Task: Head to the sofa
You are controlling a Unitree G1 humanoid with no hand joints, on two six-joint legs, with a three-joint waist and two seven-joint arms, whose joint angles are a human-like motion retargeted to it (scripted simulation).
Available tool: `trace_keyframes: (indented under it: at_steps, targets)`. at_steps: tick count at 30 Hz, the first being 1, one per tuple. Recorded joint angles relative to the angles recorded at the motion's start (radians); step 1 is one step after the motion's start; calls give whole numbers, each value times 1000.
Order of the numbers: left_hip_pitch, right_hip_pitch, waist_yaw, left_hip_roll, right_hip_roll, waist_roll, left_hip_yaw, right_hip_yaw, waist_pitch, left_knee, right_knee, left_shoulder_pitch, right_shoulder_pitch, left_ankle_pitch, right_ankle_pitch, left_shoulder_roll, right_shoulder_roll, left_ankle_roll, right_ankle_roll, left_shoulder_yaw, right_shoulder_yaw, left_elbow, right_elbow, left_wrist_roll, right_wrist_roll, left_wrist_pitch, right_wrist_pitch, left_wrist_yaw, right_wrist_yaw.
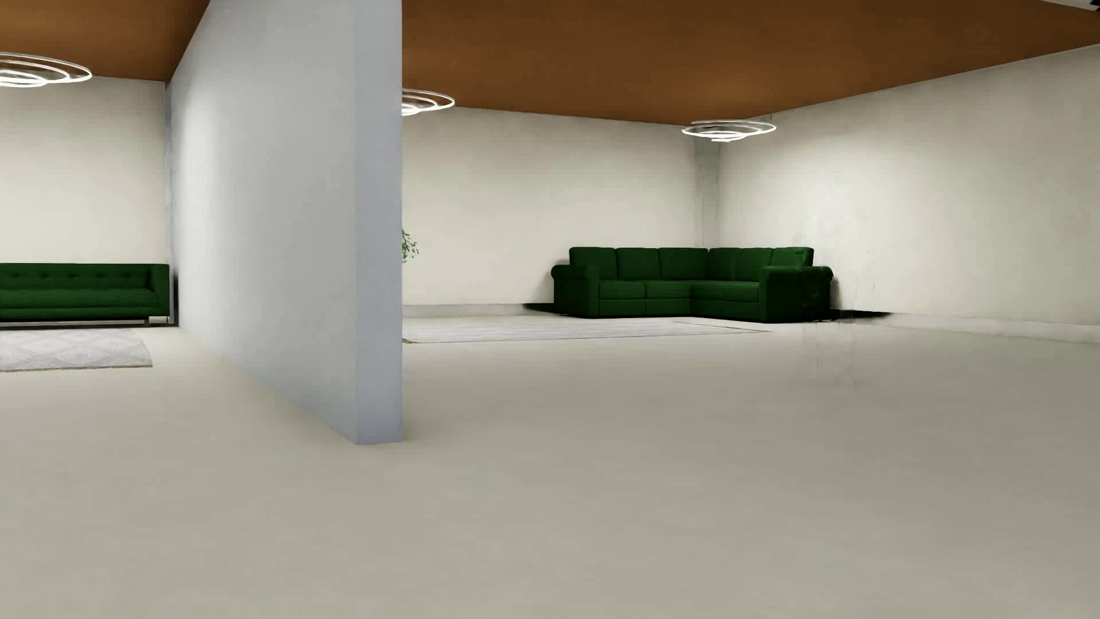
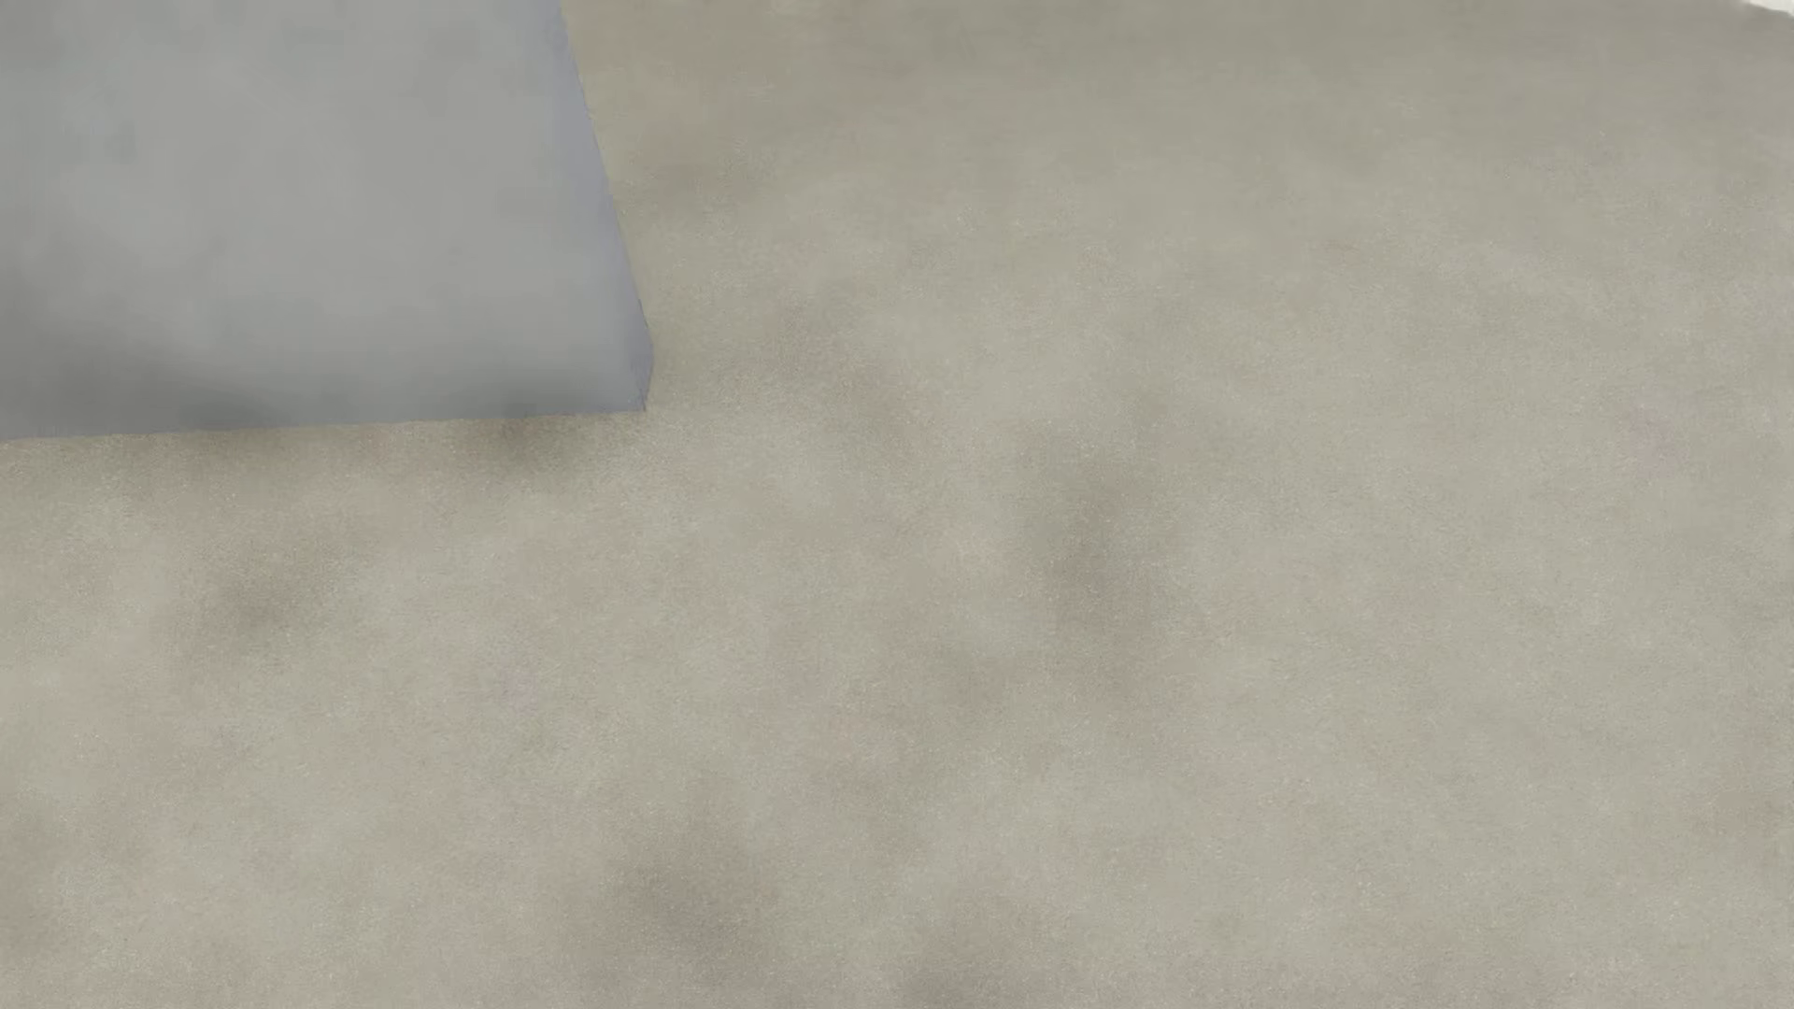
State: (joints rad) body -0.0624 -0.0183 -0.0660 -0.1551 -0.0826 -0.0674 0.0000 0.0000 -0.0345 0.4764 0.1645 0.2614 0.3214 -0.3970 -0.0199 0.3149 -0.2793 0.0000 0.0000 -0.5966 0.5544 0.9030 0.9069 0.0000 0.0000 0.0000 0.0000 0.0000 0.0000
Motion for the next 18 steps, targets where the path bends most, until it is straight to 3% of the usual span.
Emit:
trace_keyframes:
  at_steps: [1, 2, 5, 14, 18]
  targets:
    - [15, -33, 39, -17, 4, 1, 0, 0, -1, -53, 349, -5, -13, 5, -93, 1, -3, 0, 0, 6, -32, 29, -8, 0, 0, 0, 0, 0, 0]
    - [21, -29, 36, -13, 3, 2, 0, 0, 5, -32, 353, -7, -30, 23, -115, 1, -17, 0, 0, 28, -84, 26, -16, 0, 0, 0, 0, 0, 0]
    - [24, -37, 24, -24, -3, 3, 0, 0, 5, -48, 363, -55, -90, 42, -135, 7, -38, 0, 0, -25, -72, 52, -59, 0, 0, 0, 0, 0, 0]
    - [-21, -29, 54, -37, 3, -2, 0, 0, 16, -41, 352, -92, -126, 155, -196, -14, -22, 0, 0, 6, -95, -34, -79, 0, 0, 0, 0, 0, 0]
    - [54, -180, 8, -66, -13, -15, 0, 0, 73, -39, 623, -96, -79, 120, -248, 10, -31, 0, 0, -66, -96, -40, -53, 0, 0, 0, 0, 0, 0]
